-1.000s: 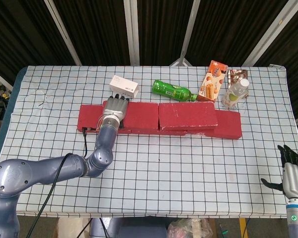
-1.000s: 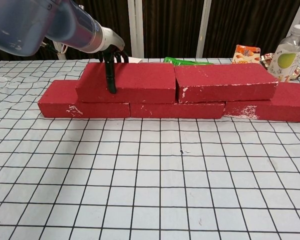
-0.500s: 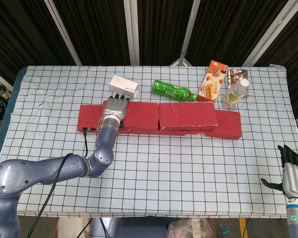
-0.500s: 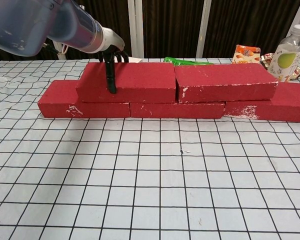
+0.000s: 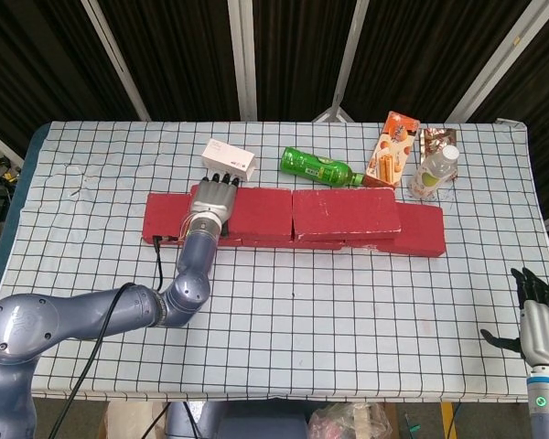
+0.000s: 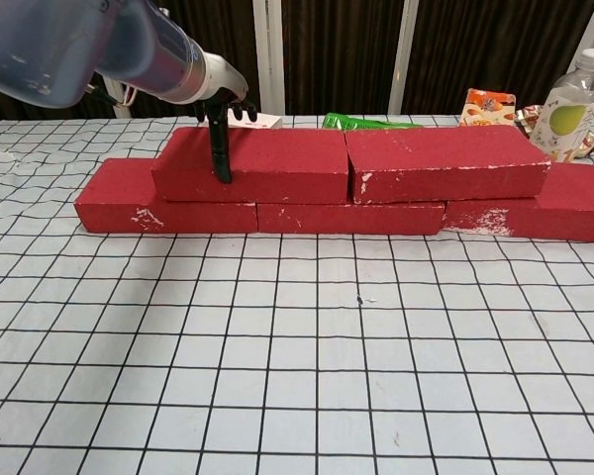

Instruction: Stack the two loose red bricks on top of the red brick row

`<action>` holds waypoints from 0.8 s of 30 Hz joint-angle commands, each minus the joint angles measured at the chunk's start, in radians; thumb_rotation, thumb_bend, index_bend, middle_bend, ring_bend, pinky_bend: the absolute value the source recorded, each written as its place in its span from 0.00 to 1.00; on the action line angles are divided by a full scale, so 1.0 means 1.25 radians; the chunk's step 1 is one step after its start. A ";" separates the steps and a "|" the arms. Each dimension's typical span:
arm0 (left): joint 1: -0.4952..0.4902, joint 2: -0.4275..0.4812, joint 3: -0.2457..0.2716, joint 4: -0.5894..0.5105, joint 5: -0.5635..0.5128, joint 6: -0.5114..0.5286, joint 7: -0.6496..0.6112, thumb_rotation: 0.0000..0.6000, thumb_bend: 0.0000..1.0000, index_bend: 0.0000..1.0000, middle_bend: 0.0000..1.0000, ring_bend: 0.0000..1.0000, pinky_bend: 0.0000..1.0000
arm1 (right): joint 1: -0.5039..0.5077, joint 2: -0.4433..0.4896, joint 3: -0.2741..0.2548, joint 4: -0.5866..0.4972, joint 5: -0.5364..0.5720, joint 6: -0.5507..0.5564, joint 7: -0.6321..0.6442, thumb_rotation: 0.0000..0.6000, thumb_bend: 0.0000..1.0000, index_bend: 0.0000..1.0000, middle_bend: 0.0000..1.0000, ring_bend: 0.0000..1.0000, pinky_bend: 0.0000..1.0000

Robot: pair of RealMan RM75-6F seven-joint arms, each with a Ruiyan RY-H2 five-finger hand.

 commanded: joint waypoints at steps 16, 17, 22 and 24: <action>0.063 0.214 -0.042 -0.276 0.044 0.082 -0.042 1.00 0.00 0.00 0.00 0.00 0.11 | -0.001 0.005 -0.001 -0.002 0.006 0.001 -0.002 1.00 0.15 0.06 0.00 0.00 0.00; 0.079 0.238 -0.035 -0.303 0.068 0.089 -0.055 1.00 0.00 0.01 0.02 0.00 0.12 | -0.001 0.005 -0.001 -0.002 0.006 0.001 -0.001 1.00 0.15 0.06 0.00 0.00 0.00; 0.168 0.335 0.009 -0.397 0.172 0.095 -0.129 1.00 0.00 0.07 0.10 0.00 0.18 | -0.003 0.007 -0.002 -0.004 0.002 0.001 0.003 1.00 0.15 0.06 0.00 0.00 0.00; 0.192 0.358 0.024 -0.404 0.189 0.090 -0.152 1.00 0.00 0.08 0.11 0.00 0.18 | -0.002 0.006 -0.002 -0.004 0.001 0.001 0.003 1.00 0.15 0.06 0.00 0.00 0.00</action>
